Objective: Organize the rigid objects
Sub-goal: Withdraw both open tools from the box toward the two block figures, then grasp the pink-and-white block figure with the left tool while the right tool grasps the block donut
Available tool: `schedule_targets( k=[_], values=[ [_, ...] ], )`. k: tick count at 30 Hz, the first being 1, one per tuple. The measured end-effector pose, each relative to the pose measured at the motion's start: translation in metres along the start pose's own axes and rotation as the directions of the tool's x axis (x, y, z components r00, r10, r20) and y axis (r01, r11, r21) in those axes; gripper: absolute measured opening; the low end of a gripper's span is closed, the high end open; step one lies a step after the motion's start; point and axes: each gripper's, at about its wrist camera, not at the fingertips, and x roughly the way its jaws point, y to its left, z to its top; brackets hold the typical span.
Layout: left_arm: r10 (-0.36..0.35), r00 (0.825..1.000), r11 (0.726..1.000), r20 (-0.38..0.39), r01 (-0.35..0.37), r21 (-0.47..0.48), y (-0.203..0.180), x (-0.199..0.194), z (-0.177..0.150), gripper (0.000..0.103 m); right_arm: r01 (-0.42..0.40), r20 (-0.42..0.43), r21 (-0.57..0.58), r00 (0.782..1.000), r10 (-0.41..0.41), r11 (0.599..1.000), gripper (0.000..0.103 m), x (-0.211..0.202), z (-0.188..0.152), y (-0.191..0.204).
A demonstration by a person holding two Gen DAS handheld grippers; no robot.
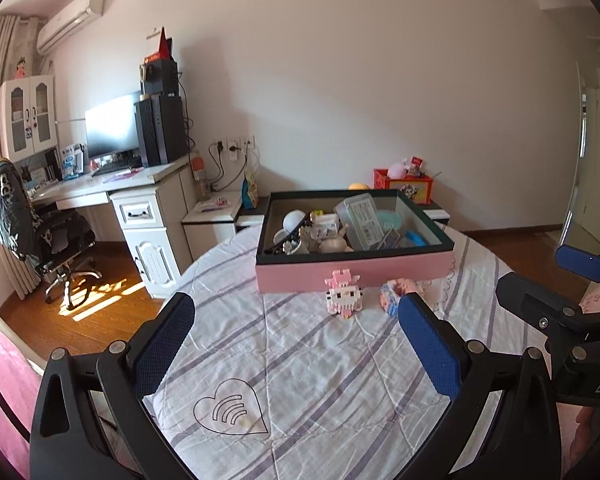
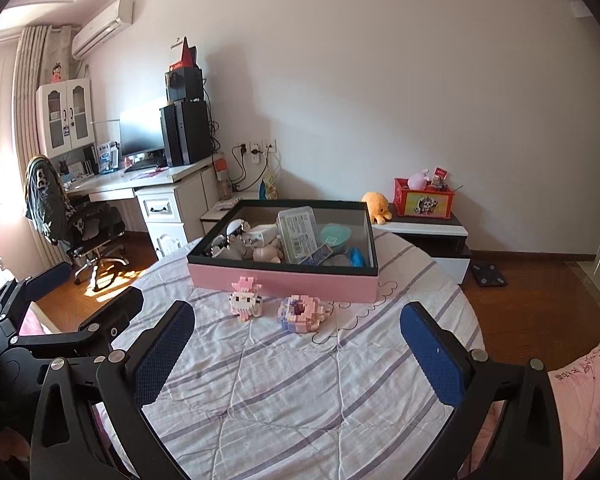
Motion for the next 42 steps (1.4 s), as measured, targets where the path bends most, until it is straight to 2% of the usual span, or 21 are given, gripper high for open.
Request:
schedule_targets(
  k=[5, 8, 12, 17, 21, 23, 25, 26, 29, 32, 37, 39, 42],
  values=[
    [0.023, 0.993, 1.000, -0.113, -0.025, -0.017, 0.008, 0.047, -0.014, 0.103, 0.006, -0.115, 0.007, 0.993, -0.005, 1.000, 0.103, 0.056, -0.013, -0.007],
    [0.023, 0.986, 0.999, -0.168, -0.028, -0.028, 0.011, 0.076, -0.019, 0.103, 0.002, -0.179, 0.008, 0.984, -0.001, 1.000, 0.103, 0.093, -0.019, -0.011],
    [0.060, 0.969, 0.998, -0.239, -0.067, -0.022, 0.016, 0.111, -0.022, 0.103, 0.006, -0.258, -0.001, 0.966, -0.006, 1.000, 0.103, 0.139, -0.021, -0.010],
    [0.051, 0.954, 0.995, -0.295, -0.072, -0.063, 0.026, 0.140, -0.026, 0.103, 0.024, -0.339, -0.003, 0.940, -0.023, 1.000, 0.103, 0.187, -0.019, -0.013],
    [0.012, 0.942, 0.996, -0.337, -0.040, -0.074, 0.024, 0.155, -0.027, 0.103, 0.002, -0.376, -0.011, 0.927, -0.006, 1.000, 0.103, 0.214, -0.017, -0.012],
    [0.005, 0.940, 0.997, -0.340, -0.031, -0.073, 0.021, 0.159, -0.025, 0.103, -0.025, -0.385, -0.027, 0.923, 0.013, 0.999, 0.103, 0.218, -0.016, -0.011],
    [0.000, 0.940, 0.997, -0.341, -0.025, -0.069, 0.017, 0.162, -0.023, 0.103, -0.048, -0.389, -0.055, 0.921, 0.022, 0.997, 0.096, 0.219, -0.017, -0.009],
    [0.000, 0.941, 0.998, -0.339, -0.023, -0.065, 0.015, 0.162, -0.021, 0.103, -0.049, -0.400, -0.061, 0.916, 0.021, 0.997, 0.090, 0.220, -0.017, -0.010],
    [-0.009, 0.943, 0.999, -0.334, -0.005, -0.041, 0.004, 0.163, -0.018, 0.103, -0.065, -0.382, -0.056, 0.923, 0.039, 0.996, 0.069, 0.215, -0.015, -0.020],
    [-0.021, 0.943, 1.000, -0.333, 0.018, -0.012, -0.011, 0.166, -0.013, 0.103, -0.098, -0.385, -0.037, 0.920, 0.076, 0.994, 0.069, 0.211, -0.014, -0.035],
    [-0.020, 0.949, 0.998, -0.314, 0.040, 0.056, -0.039, 0.175, -0.001, 0.103, -0.058, -0.361, -0.010, 0.931, 0.051, 0.998, 0.069, 0.194, -0.021, -0.050],
    [0.012, 0.943, 0.997, -0.332, 0.012, 0.071, -0.045, 0.186, 0.002, 0.103, -0.045, -0.359, 0.017, 0.932, 0.048, 0.999, 0.069, 0.191, -0.024, -0.058],
    [0.050, 0.924, 0.994, -0.378, -0.011, 0.105, -0.051, 0.206, 0.002, 0.102, -0.059, -0.353, 0.042, 0.933, 0.070, 0.997, 0.069, 0.190, -0.024, -0.063]
  ],
)
